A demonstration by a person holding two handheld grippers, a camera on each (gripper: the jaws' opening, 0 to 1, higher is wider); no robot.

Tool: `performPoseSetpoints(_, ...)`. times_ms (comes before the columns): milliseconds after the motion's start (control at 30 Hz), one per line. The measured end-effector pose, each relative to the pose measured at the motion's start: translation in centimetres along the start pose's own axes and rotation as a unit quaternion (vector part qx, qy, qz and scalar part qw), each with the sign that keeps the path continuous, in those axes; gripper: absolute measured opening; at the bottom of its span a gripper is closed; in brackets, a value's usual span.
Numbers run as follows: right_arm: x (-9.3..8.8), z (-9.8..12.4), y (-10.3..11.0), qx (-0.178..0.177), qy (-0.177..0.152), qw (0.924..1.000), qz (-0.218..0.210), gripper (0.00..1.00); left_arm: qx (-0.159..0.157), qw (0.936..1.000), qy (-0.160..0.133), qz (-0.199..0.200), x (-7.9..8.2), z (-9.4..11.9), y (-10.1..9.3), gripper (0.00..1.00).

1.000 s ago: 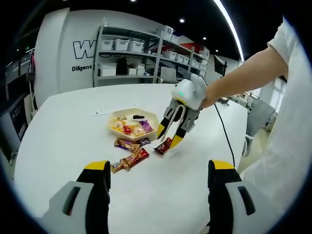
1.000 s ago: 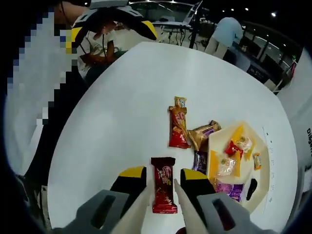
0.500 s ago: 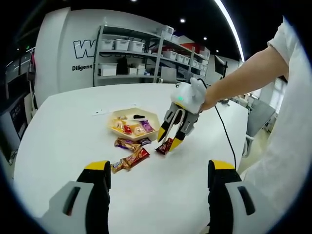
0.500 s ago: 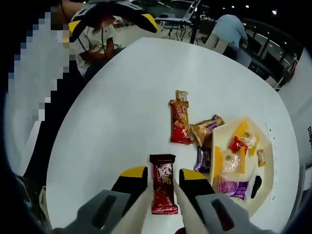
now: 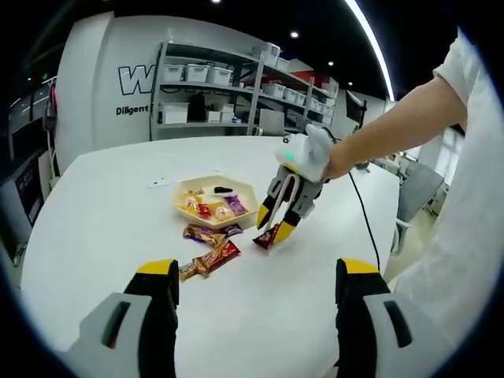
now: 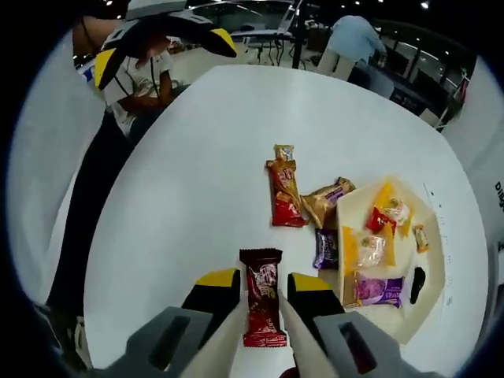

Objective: Place the target food into the container with the food tongs after gripping and lifting it, then release it inside without dropping or visibly crushing the food.

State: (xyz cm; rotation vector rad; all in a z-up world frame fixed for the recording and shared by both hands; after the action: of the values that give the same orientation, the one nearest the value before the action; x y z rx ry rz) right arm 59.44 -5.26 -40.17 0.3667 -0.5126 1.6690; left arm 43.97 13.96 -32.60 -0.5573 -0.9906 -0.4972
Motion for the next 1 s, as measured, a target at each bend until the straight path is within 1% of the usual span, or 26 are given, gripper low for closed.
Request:
performPoseSetpoints(100, 0.6, 0.6, -0.3, -0.007, -0.001, 1.0, 0.003, 0.17, -0.003, 1.0, -0.002, -0.001, 0.1, -0.1, -0.2, 0.79)
performPoseSetpoints(367, 2.7, 2.9, -2.6, -0.033, -0.013, 0.9994, 0.001, 0.18, -0.006, 1.0, -0.006, -0.004, 0.3, -0.2, -0.4, 0.79)
performPoseSetpoints(467, 3.2, 3.7, -3.9, -0.047, -0.018, 0.9987, -0.007, 0.18, -0.005, 0.9999, -0.009, -0.005, 0.4, -0.2, -0.5, 0.79)
performPoseSetpoints(533, 3.5, 4.1, -4.8, -0.057, -0.016, 0.9982, -0.007, 0.18, -0.005, 0.9999, -0.012, -0.006, 0.5, -0.1, -0.5, 0.79)
performPoseSetpoints(667, 3.7, 4.9, -6.7, -0.08, -0.016, 0.9963, -0.028, 0.18, -0.003, 0.9998, -0.016, -0.007, 0.8, 0.0, -0.5, 0.79)
performPoseSetpoints(767, 3.8, 5.4, -8.1, -0.094, -0.016, 0.9945, -0.044, 0.18, 0.0, 0.9999, -0.016, -0.007, 0.7, 0.2, -0.4, 0.79)
performPoseSetpoints(1000, 4.6, 6.3, -11.1, -0.126, -0.024, 0.9901, -0.056, 0.18, 0.005, 0.9999, -0.015, -0.006, 0.6, 0.5, 0.2, 0.79)
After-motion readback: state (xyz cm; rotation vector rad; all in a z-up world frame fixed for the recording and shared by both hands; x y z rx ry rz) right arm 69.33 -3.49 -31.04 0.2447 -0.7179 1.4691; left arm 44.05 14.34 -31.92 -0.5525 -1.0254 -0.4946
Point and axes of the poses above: the point that each gripper's makers call its tool centre point, and the gripper's own axes: z roughly backward along the fingers, y roughly to its left, x roughly out of its top, the point moved 8 cm from there along z, roughly backward along the fingers, and after that the axes turned 5 degrees about -x, right-handed, at the moved point
